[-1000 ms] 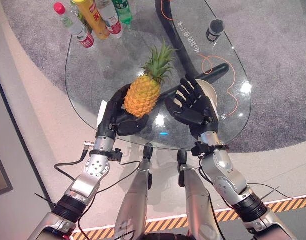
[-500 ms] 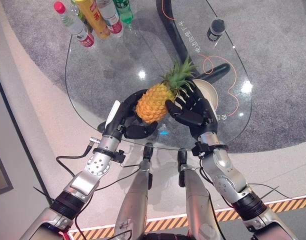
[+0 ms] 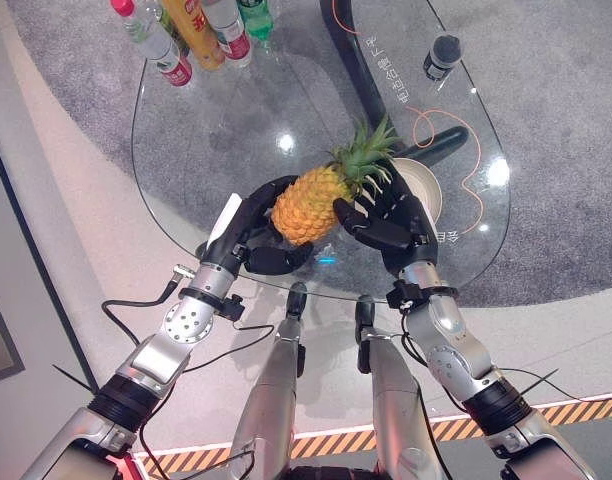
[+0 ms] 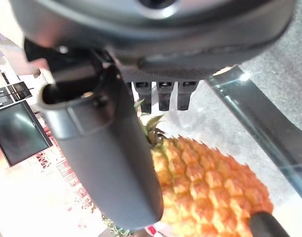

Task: Pick up the fruit to the plate

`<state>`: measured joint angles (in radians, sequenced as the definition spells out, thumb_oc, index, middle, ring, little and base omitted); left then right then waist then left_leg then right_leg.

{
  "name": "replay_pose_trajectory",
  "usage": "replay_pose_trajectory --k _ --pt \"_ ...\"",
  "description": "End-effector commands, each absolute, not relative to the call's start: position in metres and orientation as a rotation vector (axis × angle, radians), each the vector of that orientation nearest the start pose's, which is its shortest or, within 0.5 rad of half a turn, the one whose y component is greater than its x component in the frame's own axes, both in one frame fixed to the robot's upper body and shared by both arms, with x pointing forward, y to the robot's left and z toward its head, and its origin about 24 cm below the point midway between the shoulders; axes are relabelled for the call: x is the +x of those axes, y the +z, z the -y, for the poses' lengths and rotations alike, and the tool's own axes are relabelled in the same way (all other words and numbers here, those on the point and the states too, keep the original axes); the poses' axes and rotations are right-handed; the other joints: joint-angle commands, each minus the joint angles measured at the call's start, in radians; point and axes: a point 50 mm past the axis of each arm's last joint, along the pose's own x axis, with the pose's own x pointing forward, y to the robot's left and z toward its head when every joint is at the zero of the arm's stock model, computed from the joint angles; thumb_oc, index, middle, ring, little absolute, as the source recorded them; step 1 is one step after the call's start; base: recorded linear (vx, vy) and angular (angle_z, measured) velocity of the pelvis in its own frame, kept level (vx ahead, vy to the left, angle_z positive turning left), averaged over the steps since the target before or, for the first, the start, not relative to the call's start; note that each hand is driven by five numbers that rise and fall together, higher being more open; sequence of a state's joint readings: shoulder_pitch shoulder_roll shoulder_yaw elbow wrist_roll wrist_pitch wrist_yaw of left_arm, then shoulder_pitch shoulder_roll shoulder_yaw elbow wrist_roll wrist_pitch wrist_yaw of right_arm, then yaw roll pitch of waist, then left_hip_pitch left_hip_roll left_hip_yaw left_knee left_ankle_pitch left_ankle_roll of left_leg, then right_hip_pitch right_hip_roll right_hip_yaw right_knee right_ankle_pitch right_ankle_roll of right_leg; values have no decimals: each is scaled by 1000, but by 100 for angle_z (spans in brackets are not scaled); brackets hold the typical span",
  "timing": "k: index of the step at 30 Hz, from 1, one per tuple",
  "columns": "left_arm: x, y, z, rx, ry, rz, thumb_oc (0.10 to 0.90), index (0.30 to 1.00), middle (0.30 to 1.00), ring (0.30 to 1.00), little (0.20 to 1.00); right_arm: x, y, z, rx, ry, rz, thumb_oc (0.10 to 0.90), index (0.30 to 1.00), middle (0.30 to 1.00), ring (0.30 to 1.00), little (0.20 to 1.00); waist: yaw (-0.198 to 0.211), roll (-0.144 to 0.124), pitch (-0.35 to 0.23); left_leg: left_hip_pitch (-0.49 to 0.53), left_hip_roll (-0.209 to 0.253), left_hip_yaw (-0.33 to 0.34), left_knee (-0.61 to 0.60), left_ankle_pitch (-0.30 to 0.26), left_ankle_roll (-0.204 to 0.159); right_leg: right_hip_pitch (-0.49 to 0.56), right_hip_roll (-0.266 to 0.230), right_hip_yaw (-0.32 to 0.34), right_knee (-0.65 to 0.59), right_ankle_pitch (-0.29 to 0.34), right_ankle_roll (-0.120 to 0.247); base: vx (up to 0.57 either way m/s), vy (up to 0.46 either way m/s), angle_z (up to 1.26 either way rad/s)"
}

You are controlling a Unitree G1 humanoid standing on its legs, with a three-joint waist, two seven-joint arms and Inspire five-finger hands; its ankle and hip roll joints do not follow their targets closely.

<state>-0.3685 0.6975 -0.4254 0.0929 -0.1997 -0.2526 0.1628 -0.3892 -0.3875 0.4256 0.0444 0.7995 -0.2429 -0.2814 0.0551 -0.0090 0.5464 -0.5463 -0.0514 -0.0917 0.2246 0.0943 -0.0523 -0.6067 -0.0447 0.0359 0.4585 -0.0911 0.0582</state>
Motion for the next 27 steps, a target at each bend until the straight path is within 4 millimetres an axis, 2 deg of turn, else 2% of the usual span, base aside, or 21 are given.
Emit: replay_pose_trajectory --k 1,13,22,27 --pt "278 189 -135 478 -446 781 100 300 300 300 200 303 186 123 523 278 530 800 900 900 900 900 -11 18 -26 -5 -86 62 153 -180 60 68 -1 -47 -170 91 68 0 0 0" --pt "281 189 -136 592 -500 789 100 300 300 300 200 309 179 119 775 547 432 800 900 900 900 900 -9 19 -26 -6 -81 59 158 -187 57 64 -1 -50 -164 87 75 0 0 0" --pt "284 189 -135 637 -506 793 100 300 300 300 200 310 176 115 815 602 424 800 900 900 900 900 -8 20 -26 -12 -79 56 160 -192 55 57 0 -48 -161 84 80 0 0 0" --pt "289 183 -133 684 -544 741 100 300 300 300 200 310 184 117 865 604 485 800 900 900 900 900 -9 23 -26 -13 -80 49 155 -191 54 51 5 -45 -158 84 84 0 0 0"
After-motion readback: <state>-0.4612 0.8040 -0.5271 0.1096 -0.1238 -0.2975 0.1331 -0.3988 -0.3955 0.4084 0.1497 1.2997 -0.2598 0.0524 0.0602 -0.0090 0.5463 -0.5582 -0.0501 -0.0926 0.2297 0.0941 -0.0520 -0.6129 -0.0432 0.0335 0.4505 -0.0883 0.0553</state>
